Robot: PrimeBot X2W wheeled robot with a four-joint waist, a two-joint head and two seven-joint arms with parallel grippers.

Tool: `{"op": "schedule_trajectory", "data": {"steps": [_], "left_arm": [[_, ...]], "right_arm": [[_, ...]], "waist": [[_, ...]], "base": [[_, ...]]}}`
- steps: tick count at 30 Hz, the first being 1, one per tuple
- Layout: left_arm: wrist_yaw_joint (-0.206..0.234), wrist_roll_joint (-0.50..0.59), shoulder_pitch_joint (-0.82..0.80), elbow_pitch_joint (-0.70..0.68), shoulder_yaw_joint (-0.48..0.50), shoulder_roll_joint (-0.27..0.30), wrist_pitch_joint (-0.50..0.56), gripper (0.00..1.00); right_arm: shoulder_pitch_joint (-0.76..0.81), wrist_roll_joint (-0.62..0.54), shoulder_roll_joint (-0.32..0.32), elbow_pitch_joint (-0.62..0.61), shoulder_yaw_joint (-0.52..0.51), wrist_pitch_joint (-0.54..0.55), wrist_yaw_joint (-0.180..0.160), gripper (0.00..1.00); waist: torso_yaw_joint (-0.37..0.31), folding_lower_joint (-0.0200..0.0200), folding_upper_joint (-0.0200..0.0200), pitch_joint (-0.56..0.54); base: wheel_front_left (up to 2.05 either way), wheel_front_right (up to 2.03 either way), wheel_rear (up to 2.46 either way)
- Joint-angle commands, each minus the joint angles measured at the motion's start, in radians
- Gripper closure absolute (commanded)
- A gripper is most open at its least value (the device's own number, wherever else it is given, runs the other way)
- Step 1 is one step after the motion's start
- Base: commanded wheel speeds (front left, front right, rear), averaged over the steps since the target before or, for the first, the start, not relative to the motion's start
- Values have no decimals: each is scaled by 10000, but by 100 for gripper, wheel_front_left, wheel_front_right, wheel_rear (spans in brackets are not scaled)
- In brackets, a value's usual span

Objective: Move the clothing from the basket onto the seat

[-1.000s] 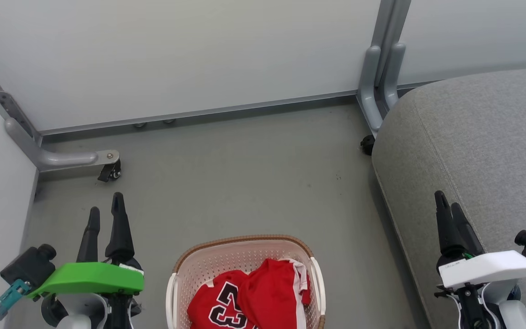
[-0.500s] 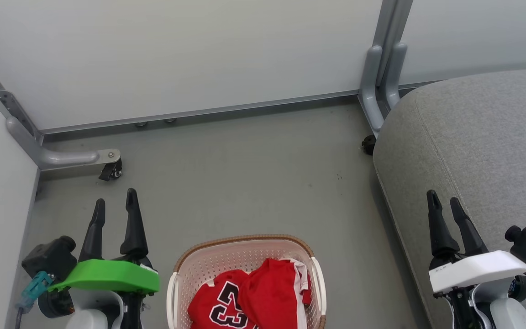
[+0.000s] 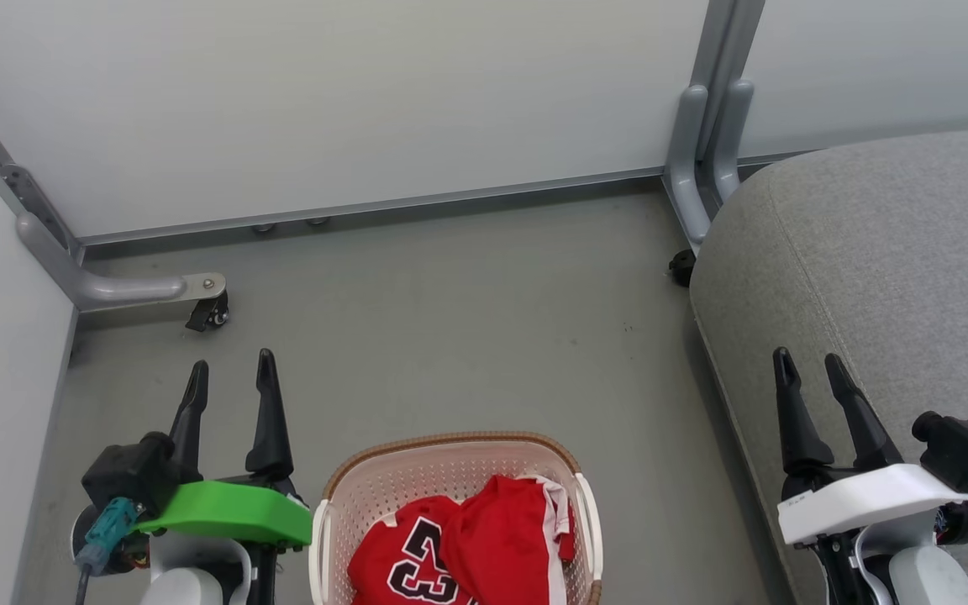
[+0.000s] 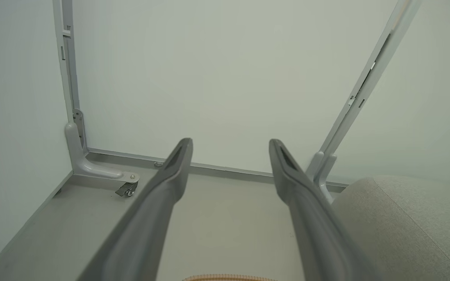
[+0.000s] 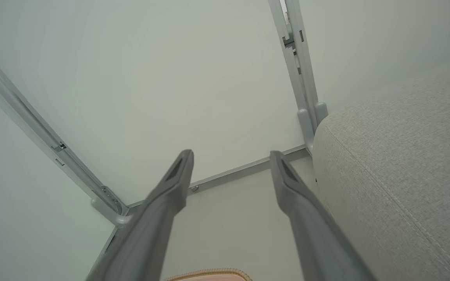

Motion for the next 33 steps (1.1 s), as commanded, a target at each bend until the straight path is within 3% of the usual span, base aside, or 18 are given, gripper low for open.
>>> {"op": "schedule_trajectory", "data": {"steps": [1, 33], "left_arm": [[46, 248, -229, -30, -30, 78, -105, 0], [-5, 2525, -289, 264, -445, 95, -738, 0]], "right_arm": [[40, -290, -66, -72, 18, -101, 2, 0], [69, -2859, -90, 171, 260, -739, 4, 0]], "waist": [[9, 0, 66, -11], [136, 0, 90, -16]], "base": [[0, 0, 0], [0, 0, 0]]}}
